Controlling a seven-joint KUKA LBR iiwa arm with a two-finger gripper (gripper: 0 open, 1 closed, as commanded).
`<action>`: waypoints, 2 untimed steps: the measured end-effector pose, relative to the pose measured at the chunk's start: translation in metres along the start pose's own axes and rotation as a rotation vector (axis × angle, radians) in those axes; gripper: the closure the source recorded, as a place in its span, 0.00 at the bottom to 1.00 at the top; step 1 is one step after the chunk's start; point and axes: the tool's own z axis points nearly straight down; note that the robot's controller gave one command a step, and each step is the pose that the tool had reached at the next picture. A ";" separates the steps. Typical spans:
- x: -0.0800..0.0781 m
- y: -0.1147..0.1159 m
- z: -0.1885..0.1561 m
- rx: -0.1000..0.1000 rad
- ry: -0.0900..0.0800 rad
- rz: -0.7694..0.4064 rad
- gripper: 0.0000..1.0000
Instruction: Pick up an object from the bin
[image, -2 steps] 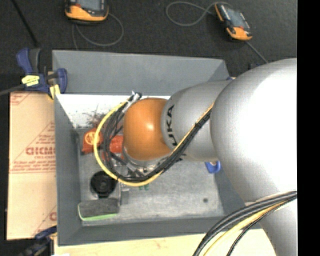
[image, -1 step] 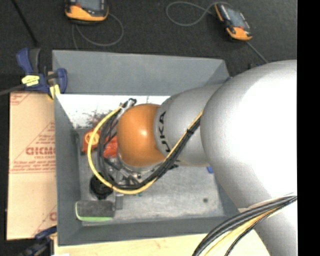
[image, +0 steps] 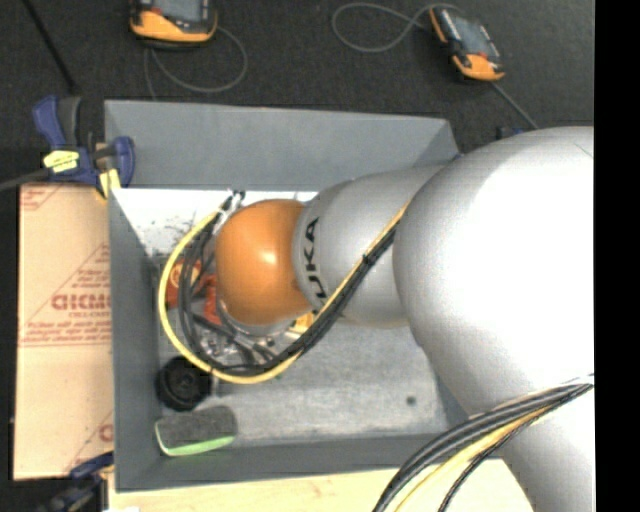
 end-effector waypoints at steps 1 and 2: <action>0.000 0.000 0.000 0.000 0.000 0.001 1.00; 0.006 0.010 -0.032 0.000 0.003 0.004 1.00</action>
Offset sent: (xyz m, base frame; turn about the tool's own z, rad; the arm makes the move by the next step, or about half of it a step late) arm -0.0128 0.0156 0.0532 0.0063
